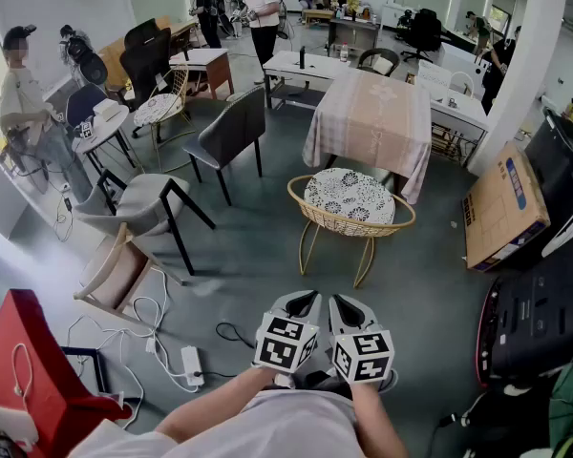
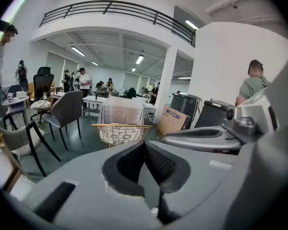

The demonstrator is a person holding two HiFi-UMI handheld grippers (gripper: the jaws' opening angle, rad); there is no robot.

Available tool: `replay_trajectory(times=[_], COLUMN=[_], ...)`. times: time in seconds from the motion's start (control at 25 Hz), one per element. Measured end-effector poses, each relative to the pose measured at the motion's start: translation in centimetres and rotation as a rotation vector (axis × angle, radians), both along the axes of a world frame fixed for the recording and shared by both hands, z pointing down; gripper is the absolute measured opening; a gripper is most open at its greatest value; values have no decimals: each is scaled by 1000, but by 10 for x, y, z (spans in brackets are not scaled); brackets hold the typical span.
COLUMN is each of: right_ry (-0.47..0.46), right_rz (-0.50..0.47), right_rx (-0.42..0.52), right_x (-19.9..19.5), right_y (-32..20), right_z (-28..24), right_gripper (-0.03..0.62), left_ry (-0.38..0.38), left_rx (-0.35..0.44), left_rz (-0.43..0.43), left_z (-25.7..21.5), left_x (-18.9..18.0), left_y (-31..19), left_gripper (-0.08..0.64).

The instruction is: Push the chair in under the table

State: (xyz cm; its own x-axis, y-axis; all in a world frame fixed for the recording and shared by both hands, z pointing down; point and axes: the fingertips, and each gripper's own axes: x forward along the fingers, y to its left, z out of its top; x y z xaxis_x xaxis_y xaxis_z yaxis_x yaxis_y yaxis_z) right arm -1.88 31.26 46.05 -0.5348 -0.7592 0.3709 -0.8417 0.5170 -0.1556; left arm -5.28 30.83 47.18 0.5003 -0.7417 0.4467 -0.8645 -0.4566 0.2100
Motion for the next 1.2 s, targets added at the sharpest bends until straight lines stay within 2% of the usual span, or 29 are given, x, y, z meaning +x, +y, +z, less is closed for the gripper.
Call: replay_trajectory(times=[0.76, 1.2], right_ry=[8, 27], right_rz=[14, 22], right_rx=[-27, -42], right_x=[-7, -2], right_y=[1, -20], right_z=[12, 24], right_gripper=[5, 5], left_ry=[12, 18], left_rx=[-32, -52], left_rz=[14, 23], left_z=[13, 25], left_x=[-7, -4], left_y=[5, -18], left_gripper=[6, 6])
